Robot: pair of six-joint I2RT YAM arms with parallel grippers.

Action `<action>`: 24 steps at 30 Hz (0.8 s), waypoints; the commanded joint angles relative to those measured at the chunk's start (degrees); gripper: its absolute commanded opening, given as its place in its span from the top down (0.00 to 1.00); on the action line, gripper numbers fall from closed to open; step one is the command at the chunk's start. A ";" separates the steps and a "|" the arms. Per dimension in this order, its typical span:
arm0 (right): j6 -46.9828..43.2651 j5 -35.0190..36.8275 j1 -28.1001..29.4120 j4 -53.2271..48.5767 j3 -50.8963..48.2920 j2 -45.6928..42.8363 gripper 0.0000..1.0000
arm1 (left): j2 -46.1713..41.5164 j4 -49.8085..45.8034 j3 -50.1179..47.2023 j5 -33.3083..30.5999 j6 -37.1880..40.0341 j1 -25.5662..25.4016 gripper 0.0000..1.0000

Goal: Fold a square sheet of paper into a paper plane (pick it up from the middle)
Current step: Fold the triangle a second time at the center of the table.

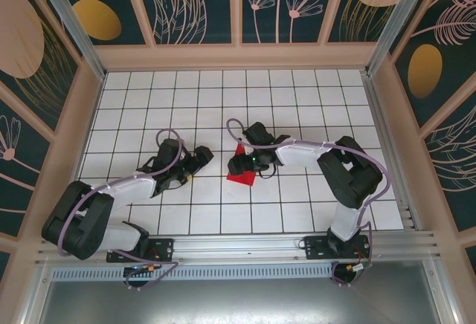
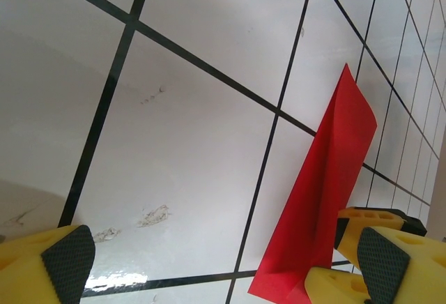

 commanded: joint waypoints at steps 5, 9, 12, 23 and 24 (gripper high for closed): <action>0.48 4.74 -3.24 -4.64 -5.04 6.08 0.29 | 1.38 7.54 1.01 6.50 2.72 -1.86 0.19; 0.14 1.60 -4.77 -3.12 -6.24 4.90 0.32 | 3.84 10.20 3.00 8.56 3.21 -4.67 0.43; -0.25 -0.09 -5.39 -2.51 -6.75 4.17 0.33 | 6.47 12.38 4.10 9.85 2.82 -6.27 0.59; -2.15 -3.95 -7.30 -1.32 -7.91 1.47 0.33 | 14.52 16.58 6.54 13.14 1.14 -8.66 0.94; -2.28 -4.16 -7.35 -1.35 -7.91 1.29 0.33 | 15.27 16.49 7.02 13.20 1.22 -8.76 0.97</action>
